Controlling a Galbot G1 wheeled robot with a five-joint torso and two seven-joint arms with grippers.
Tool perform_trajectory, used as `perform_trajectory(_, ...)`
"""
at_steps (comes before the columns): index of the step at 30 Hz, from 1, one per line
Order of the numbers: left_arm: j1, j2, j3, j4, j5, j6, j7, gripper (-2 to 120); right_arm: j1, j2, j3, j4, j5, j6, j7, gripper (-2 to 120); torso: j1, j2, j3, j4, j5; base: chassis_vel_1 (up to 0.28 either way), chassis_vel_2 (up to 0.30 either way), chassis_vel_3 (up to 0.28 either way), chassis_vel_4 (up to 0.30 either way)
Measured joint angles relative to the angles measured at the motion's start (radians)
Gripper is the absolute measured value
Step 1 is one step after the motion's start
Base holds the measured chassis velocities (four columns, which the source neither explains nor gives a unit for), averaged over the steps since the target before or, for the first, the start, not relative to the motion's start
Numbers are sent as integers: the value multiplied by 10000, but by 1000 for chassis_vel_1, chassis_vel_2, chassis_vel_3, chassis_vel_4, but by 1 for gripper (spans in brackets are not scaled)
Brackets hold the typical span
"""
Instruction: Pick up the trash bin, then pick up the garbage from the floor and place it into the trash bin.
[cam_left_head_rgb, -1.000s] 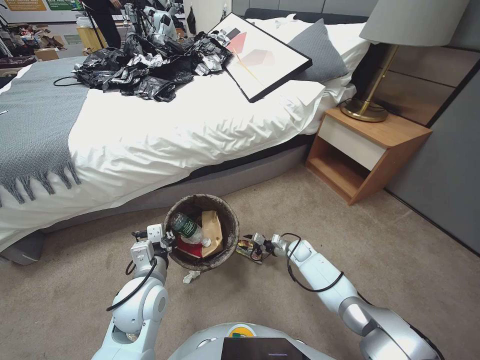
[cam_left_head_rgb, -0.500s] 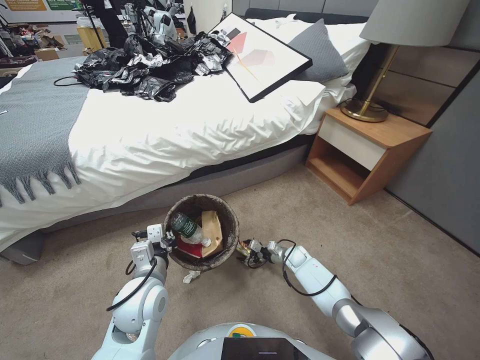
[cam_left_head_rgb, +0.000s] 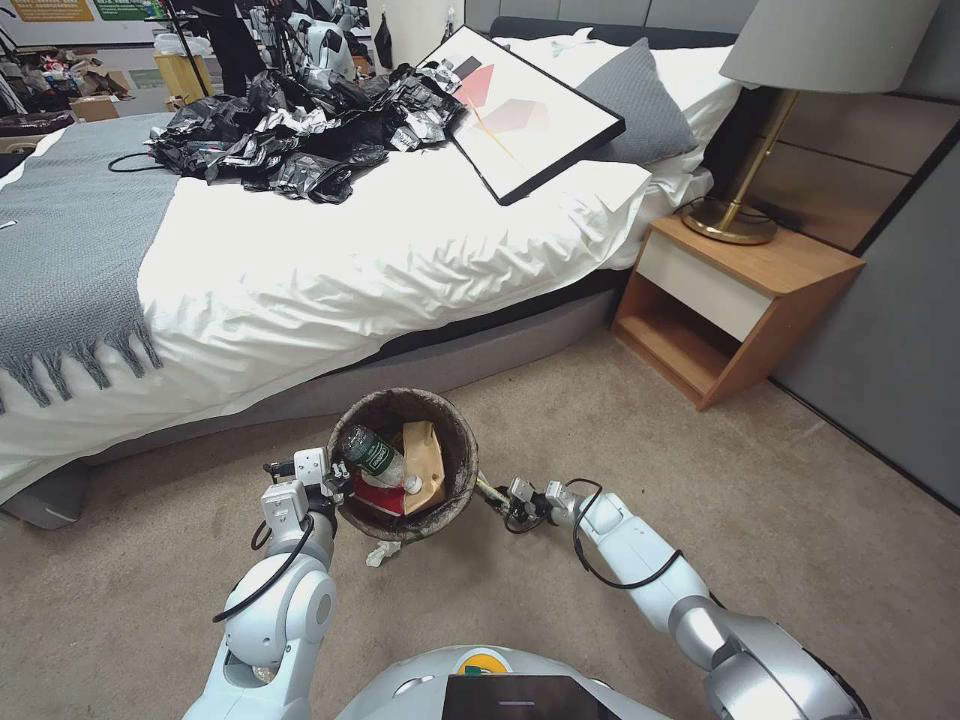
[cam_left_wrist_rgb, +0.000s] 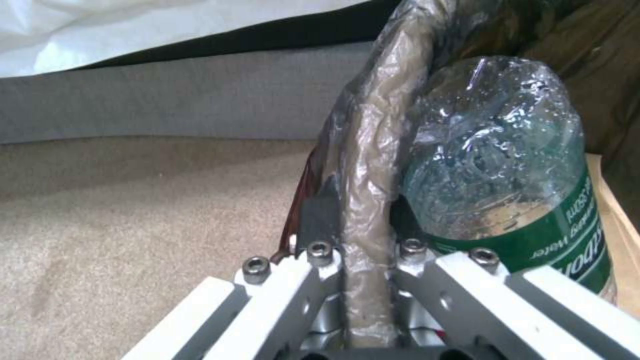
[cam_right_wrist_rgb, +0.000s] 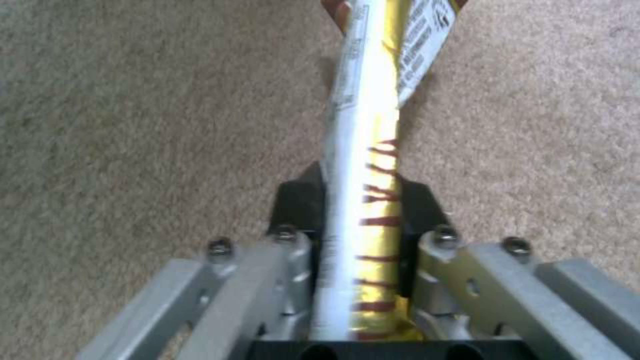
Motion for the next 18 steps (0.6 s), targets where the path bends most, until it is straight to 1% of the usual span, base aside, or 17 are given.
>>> perform_trajectory(3, 0, 0, 0, 0, 0, 0, 0, 0, 23, 3, 85, -31, -19, 18, 0, 0, 0, 0, 0, -1, -2, 0, 0, 0, 0)
perform_trajectory(15, 0, 0, 0, 0, 0, 0, 0, 0, 77, 5, 67, 288, 144, 23, 83, 0, 0, 0, 1, -1, 0, 0, 0, 0, 0)
perform_trajectory(17, 0, 0, 0, 0, 0, 0, 0, 0, 4, -63, 204, 558, 400, 78, 243, 0, 0, -1, 1, 1, -1, 0, 0, 0, 0)
perform_trajectory(18, 0, 0, 0, 0, 0, 0, 0, 0, -109, -143, 314, 891, 633, 130, 429, 0, 0, -1, 1, 0, -1, 0, 0, 0, 0)
